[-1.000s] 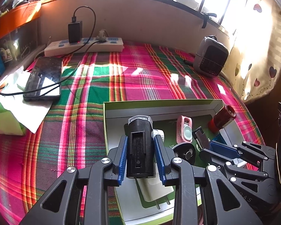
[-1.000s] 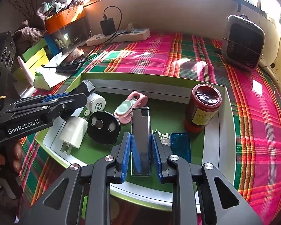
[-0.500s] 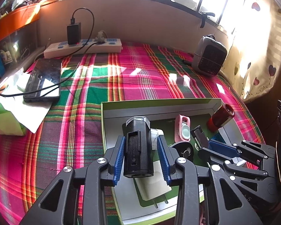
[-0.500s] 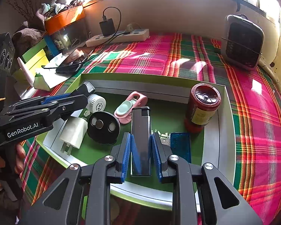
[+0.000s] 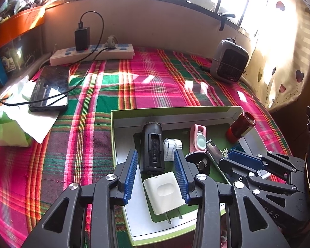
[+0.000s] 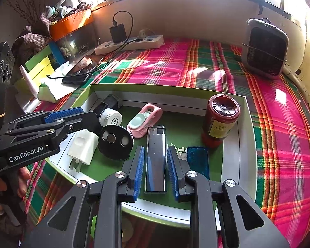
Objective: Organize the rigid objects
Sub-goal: 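Open the left tool to release the holder while the right tool releases the bar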
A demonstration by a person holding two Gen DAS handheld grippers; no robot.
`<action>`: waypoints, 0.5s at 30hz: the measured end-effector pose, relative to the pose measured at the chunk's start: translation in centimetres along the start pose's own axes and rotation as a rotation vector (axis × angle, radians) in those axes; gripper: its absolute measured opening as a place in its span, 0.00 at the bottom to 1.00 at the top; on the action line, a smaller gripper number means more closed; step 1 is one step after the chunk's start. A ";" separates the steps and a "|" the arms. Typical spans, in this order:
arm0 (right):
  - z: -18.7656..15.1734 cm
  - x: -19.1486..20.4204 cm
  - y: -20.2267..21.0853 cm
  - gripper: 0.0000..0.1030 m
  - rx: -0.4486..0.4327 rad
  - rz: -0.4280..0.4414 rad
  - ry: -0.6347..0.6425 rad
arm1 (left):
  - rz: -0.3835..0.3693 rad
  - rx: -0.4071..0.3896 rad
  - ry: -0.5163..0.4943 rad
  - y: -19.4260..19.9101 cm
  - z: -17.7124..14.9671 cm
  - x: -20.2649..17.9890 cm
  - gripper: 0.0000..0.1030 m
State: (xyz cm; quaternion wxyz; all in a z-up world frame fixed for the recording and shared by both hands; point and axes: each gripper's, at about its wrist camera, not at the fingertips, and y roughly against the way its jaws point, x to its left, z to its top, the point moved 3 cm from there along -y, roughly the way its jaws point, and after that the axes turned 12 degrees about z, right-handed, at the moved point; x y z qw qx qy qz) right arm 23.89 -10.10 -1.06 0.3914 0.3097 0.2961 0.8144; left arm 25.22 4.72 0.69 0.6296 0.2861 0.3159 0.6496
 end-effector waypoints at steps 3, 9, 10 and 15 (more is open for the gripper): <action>-0.1 0.1 0.3 0.24 -0.006 -0.002 0.000 | -0.002 -0.007 -0.002 0.5 -0.1 -0.1 0.35; -0.1 0.5 1.1 0.24 -0.027 -0.009 -0.004 | -0.006 -0.022 -0.002 1.7 -0.4 -0.3 0.35; -0.2 0.5 1.3 0.24 -0.030 -0.010 -0.004 | -0.003 -0.025 -0.003 1.9 -0.5 -0.3 0.35; -0.5 0.9 2.3 0.24 -0.044 -0.018 0.000 | 0.004 -0.047 -0.010 3.3 -1.0 -0.4 0.35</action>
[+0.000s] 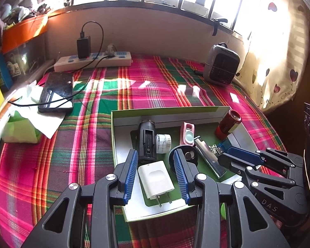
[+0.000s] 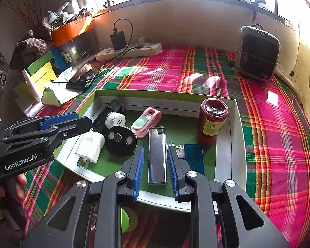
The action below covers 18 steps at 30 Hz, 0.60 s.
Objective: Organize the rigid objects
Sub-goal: 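Open the left tool to release the holder while the right tool releases the bar, then withdraw both open tools from the green box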
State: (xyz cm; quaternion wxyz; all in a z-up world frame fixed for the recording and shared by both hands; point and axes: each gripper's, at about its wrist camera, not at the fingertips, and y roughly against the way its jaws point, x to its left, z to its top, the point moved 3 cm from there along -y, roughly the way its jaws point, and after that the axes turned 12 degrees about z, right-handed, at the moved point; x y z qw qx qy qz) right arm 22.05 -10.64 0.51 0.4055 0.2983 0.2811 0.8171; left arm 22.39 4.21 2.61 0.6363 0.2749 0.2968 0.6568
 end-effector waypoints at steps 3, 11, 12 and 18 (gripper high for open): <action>-0.3 0.3 0.6 0.24 -0.008 -0.003 0.003 | -0.003 -0.009 -0.001 0.9 -0.4 -0.1 0.35; -1.2 1.2 2.3 0.28 -0.033 -0.003 0.001 | 0.008 -0.040 -0.005 3.4 -1.7 -0.4 0.36; -1.3 1.4 2.6 0.30 -0.037 -0.004 0.003 | 0.006 -0.043 -0.003 3.7 -1.9 -0.4 0.37; -2.1 2.3 3.7 0.34 -0.049 0.001 0.010 | 0.004 -0.053 -0.002 5.0 -2.9 -0.4 0.38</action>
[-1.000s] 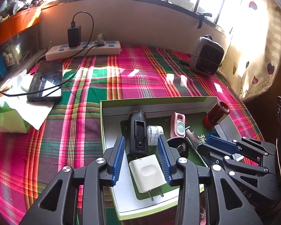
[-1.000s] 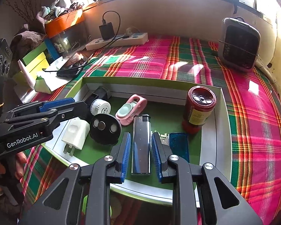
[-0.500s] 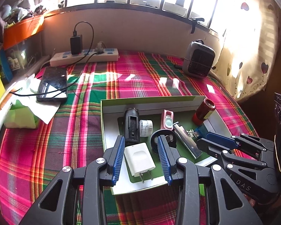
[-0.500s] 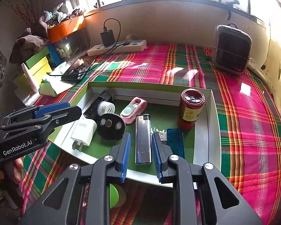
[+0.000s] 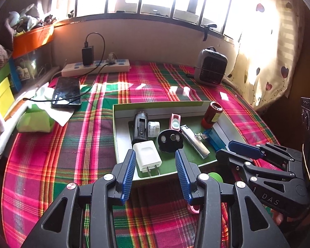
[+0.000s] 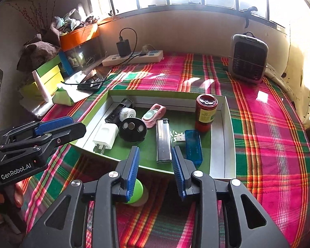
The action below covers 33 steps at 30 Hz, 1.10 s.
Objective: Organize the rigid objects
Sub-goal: 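Withdraw both open tools from the green box, then grasp the green round knob with right tool while left tool moves over the pink hook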
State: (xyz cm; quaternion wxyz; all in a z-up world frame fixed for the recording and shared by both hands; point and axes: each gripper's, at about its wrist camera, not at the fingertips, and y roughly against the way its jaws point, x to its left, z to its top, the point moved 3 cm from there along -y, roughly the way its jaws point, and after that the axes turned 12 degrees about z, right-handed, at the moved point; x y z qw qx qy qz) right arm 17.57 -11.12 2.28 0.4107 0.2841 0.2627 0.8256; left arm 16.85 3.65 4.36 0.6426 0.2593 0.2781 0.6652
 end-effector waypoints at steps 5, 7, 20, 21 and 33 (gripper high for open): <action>-1.0 0.5 0.7 0.37 -0.002 0.008 0.003 | -0.013 0.001 0.029 0.8 -1.1 0.7 0.38; -1.4 0.6 0.9 0.37 0.001 0.016 -0.002 | -0.015 0.005 0.041 1.0 -1.6 1.0 0.38; -3.0 3.0 -0.9 0.53 0.051 0.037 0.040 | -0.023 0.039 0.078 1.6 -4.5 2.6 0.38; -3.0 3.1 -1.1 0.53 0.056 0.038 0.042 | -0.024 0.041 0.079 1.6 -4.7 2.6 0.38; -3.2 2.3 -2.2 0.53 0.075 -0.019 0.011 | -0.050 0.066 0.075 1.1 -5.5 2.5 0.38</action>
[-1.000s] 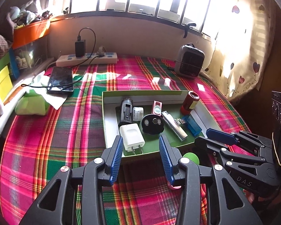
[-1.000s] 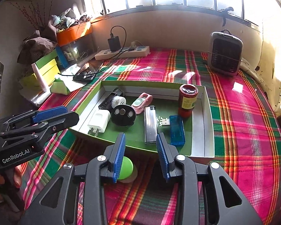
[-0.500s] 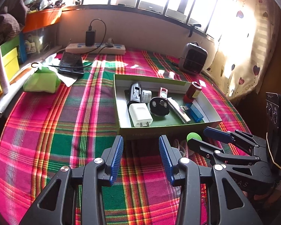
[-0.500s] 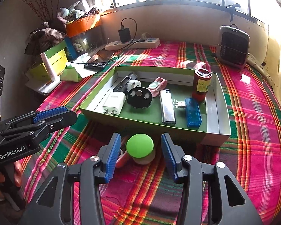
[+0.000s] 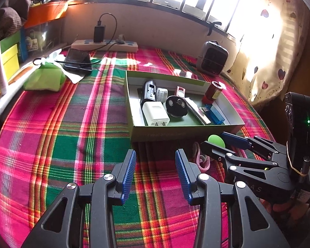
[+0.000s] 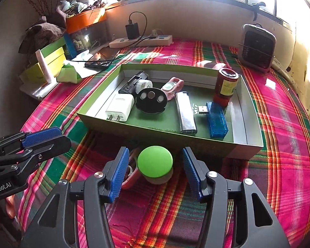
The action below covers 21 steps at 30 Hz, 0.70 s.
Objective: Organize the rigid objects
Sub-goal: 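Grasp the green round knob with right tool while left tool moves over the pink hook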
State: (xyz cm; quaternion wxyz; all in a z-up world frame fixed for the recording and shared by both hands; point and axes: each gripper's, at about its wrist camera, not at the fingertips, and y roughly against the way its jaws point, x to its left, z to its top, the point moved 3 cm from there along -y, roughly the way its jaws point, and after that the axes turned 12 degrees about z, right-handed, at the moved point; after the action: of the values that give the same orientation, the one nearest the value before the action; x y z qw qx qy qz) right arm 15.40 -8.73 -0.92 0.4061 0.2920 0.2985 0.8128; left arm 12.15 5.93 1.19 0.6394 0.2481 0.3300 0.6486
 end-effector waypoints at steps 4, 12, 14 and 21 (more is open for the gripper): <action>0.0 0.0 0.1 0.45 -0.008 -0.009 0.001 | -0.007 0.007 -0.006 -0.2 -0.1 -0.4 0.38; -0.2 -0.1 0.6 0.34 -0.019 -0.006 -0.001 | -0.020 0.022 -0.029 -0.6 -0.2 -1.3 0.38; -0.3 -0.5 0.9 0.34 -0.027 0.005 -0.018 | -0.030 0.027 -0.039 -0.8 -0.2 -1.8 0.38; -0.5 -2.0 2.5 0.34 -0.068 0.014 -0.065 | -0.067 0.055 -0.083 -1.5 -0.6 -3.9 0.38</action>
State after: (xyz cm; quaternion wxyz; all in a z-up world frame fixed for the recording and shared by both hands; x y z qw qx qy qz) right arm 14.79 -11.77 0.06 0.4195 0.3063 0.2555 0.8154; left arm 12.95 1.95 0.03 0.6669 0.2812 0.3289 0.6066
